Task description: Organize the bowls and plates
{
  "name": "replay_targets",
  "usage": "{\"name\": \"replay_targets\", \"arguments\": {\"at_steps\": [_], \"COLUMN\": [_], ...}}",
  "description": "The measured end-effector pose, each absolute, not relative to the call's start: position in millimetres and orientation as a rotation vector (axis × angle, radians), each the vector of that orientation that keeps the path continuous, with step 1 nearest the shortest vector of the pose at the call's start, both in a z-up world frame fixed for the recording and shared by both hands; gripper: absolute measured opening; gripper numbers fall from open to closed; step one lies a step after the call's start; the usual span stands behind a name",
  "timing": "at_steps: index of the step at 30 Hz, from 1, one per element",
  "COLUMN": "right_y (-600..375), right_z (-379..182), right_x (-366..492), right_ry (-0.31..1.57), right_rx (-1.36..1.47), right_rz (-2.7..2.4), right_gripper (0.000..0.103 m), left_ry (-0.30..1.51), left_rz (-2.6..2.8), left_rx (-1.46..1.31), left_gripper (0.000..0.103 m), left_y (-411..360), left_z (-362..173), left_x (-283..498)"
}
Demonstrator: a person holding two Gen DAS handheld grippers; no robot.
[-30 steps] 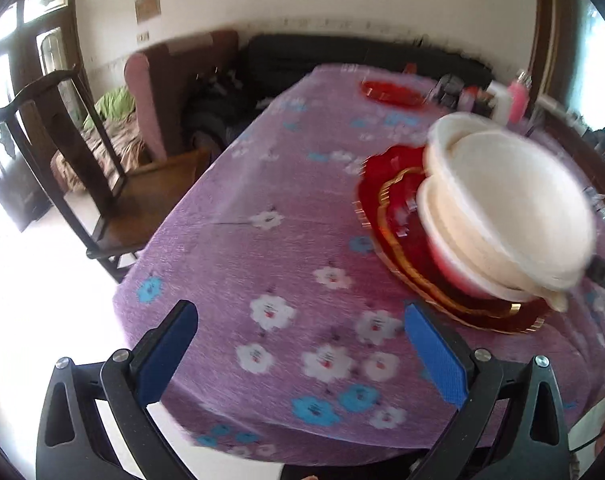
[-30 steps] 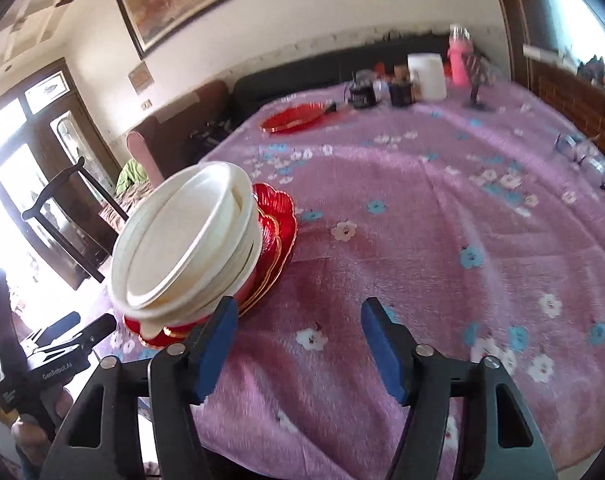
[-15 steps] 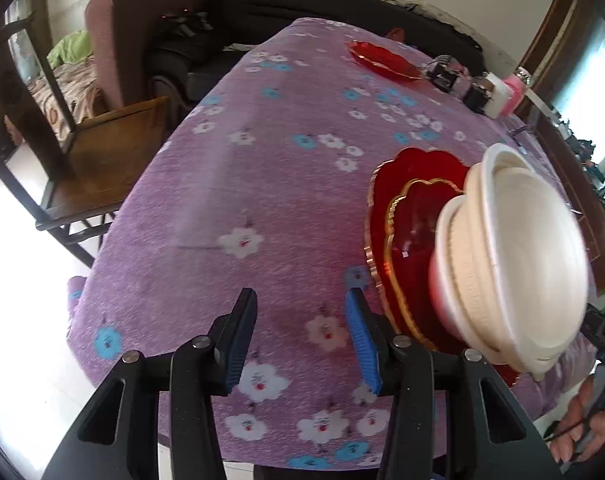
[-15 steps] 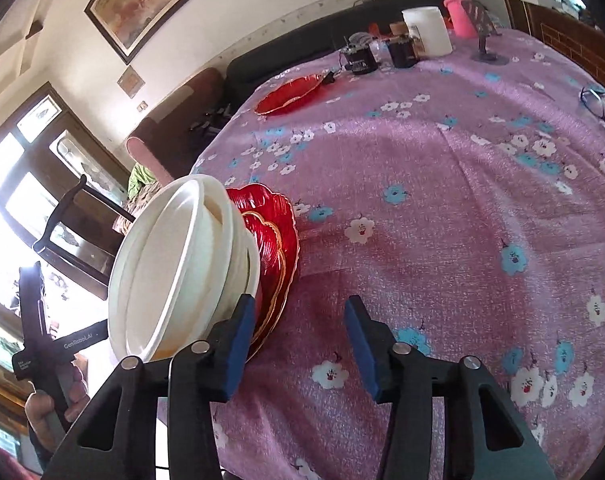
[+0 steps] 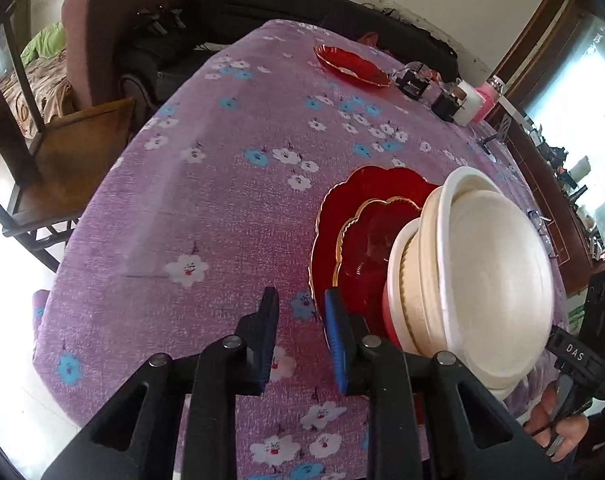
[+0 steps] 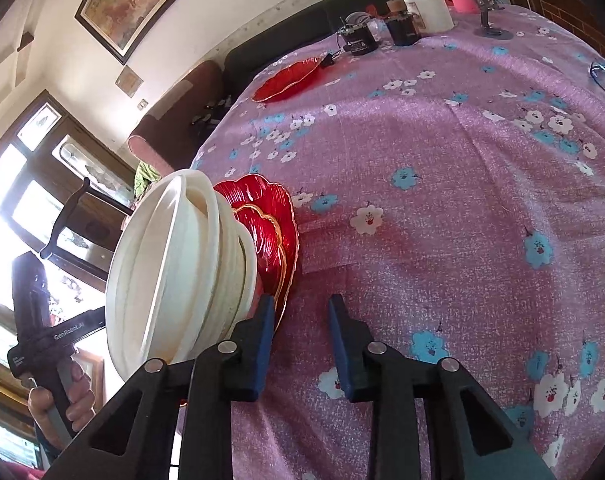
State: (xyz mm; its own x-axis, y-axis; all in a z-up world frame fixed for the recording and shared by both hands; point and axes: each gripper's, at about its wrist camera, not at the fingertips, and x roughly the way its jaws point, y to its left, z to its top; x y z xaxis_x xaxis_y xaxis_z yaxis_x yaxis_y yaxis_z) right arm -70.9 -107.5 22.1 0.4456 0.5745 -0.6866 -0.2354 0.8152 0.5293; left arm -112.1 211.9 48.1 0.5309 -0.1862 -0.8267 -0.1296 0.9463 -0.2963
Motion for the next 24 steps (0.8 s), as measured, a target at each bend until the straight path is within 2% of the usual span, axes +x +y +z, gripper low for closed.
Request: {"name": "replay_targets", "arguments": {"at_steps": [2,6,14,24], "right_y": [-103.7,-94.8,-90.6,-143.5], "right_z": [21.5,18.9,21.8,28.1], "right_x": [-67.1,-61.5,-60.8,-40.0], "right_ry": [0.997,1.01,0.999,0.969], "right_rx": [0.384,0.372,0.336,0.372], "right_rz": [0.518,0.518,0.481,0.381], "right_gripper": [0.021,0.015,0.012,0.011], "left_ry": [1.03,1.037,1.038,1.067], "left_rz": [-0.041,-0.07,-0.046,-0.095], "left_rx": [-0.336,-0.345,-0.307,-0.286], "left_gripper": [0.023,0.009,0.007,0.006], "left_y": [209.8,206.5,192.1,134.2], "left_z": [43.8,38.2,35.4,32.6], "left_x": [-106.8,-98.1,-85.4,-42.6]}}
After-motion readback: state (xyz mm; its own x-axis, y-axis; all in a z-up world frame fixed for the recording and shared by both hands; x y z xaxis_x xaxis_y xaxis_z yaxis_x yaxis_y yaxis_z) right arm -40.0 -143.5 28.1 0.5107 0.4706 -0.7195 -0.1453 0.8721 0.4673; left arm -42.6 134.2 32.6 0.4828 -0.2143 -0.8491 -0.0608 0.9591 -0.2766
